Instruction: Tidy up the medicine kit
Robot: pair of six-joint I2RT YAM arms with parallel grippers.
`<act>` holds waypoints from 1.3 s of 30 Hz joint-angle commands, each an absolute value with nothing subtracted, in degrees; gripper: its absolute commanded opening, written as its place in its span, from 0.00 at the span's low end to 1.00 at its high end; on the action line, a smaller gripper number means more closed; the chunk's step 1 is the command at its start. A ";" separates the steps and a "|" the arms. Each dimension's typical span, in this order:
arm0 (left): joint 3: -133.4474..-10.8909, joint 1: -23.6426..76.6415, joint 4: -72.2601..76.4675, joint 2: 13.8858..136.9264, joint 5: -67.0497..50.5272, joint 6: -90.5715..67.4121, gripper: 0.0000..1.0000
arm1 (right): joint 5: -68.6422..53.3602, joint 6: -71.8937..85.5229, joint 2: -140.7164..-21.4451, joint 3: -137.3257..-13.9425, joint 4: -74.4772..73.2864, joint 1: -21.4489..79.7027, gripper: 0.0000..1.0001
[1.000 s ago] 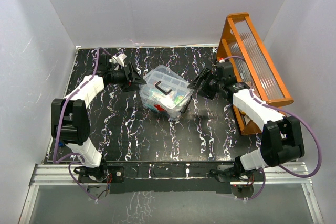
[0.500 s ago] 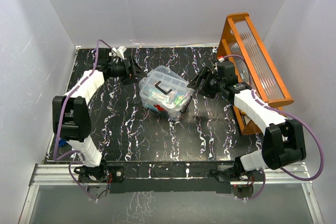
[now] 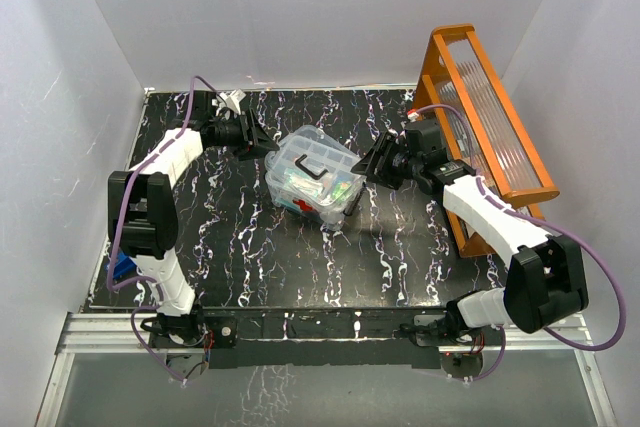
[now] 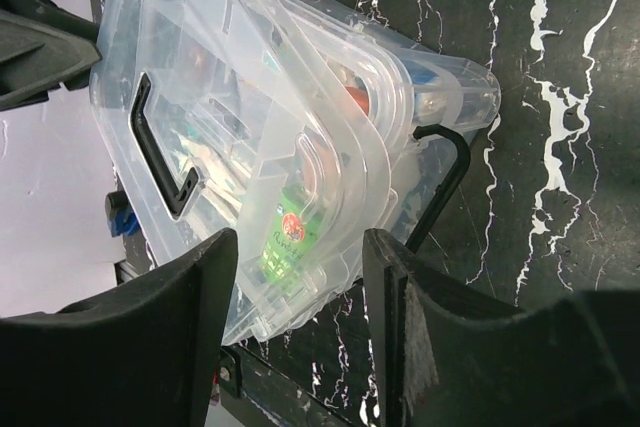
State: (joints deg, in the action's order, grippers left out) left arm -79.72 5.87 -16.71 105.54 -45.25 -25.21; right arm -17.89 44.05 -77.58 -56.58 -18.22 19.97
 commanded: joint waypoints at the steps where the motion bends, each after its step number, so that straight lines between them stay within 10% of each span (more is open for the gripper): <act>1: -77.93 6.24 -18.44 101.86 -48.18 -23.80 0.47 | -14.61 45.29 -76.95 -57.33 -15.61 20.30 0.49; 20: -69.44 6.23 -21.18 93.20 -47.32 -22.03 0.44 | -8.40 41.02 -82.33 -61.91 -16.75 20.30 0.30; 26: -71.85 6.22 -25.52 93.78 -40.87 -19.77 0.62 | -9.38 39.49 -82.99 -63.31 -17.25 20.30 0.36; 39: -73.01 6.24 -25.75 98.90 -42.17 -19.08 0.54 | -12.69 39.86 -81.89 -60.61 -17.57 20.30 0.59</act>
